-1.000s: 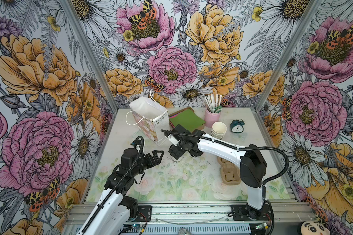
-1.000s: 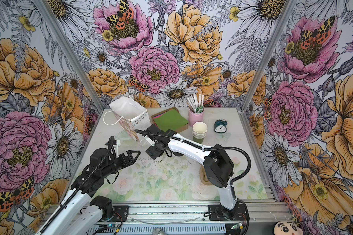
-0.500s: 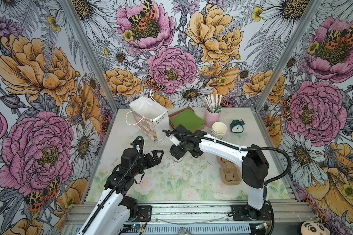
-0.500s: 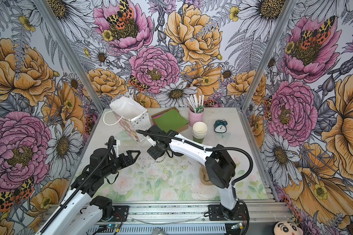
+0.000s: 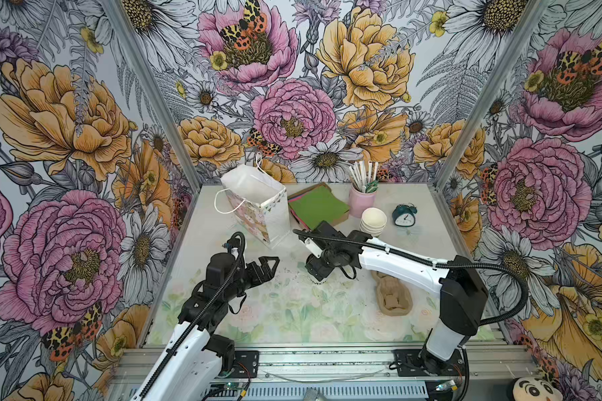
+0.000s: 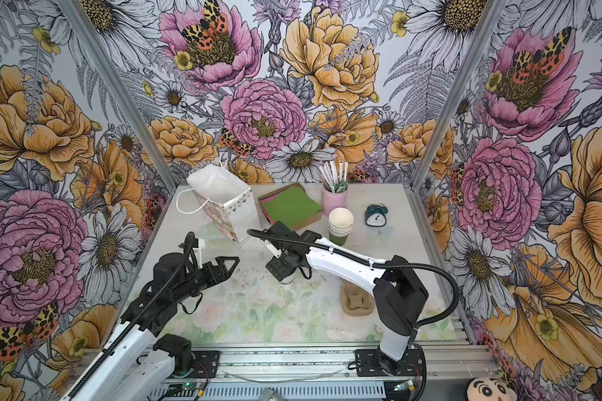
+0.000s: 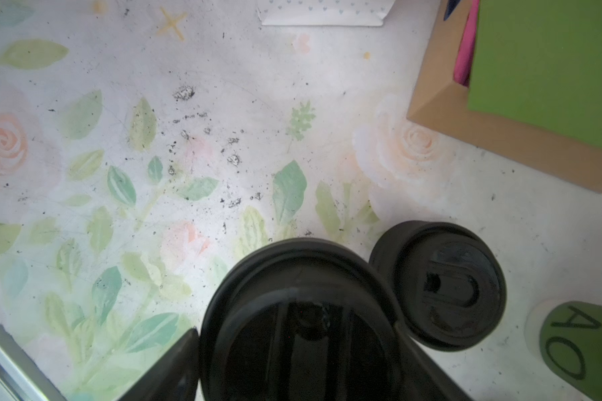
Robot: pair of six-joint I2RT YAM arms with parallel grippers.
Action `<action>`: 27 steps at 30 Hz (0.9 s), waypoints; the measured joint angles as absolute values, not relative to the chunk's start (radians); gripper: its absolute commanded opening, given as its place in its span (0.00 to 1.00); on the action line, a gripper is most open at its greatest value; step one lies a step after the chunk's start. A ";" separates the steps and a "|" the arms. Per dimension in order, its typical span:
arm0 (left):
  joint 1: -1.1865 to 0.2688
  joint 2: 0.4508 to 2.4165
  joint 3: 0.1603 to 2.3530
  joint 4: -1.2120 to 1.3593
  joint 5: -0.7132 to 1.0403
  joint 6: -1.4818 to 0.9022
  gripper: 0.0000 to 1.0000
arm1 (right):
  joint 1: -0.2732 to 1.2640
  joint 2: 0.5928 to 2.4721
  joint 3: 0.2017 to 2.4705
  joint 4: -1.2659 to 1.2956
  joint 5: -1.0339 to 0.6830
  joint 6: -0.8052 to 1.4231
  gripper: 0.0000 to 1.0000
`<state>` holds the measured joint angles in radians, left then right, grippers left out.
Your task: Pack the takeout coffee
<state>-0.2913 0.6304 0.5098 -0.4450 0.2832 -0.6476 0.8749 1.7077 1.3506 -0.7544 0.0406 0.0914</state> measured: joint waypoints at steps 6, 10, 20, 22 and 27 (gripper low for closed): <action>-0.289 0.650 0.510 -0.445 0.283 -0.647 0.97 | 0.859 1.617 1.247 -0.743 0.057 0.121 0.82; -0.289 0.657 0.510 -0.445 0.283 -0.647 0.97 | 0.846 1.568 1.193 -0.734 0.069 0.142 0.83; -0.289 0.657 0.510 -0.445 0.283 -0.647 0.97 | 0.809 1.482 1.101 -0.716 0.099 0.185 0.83; -0.289 0.657 0.510 -0.445 0.283 -0.647 0.98 | 0.805 1.470 1.089 -0.717 0.104 0.193 0.83; -0.289 0.662 0.511 -0.445 0.283 -0.647 0.98 | 0.805 1.455 1.075 -0.717 0.113 0.202 0.83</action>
<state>-0.2893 0.6617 0.5106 -0.4450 0.2829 -0.6472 0.8051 1.4551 1.0752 -0.7174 0.1135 0.2024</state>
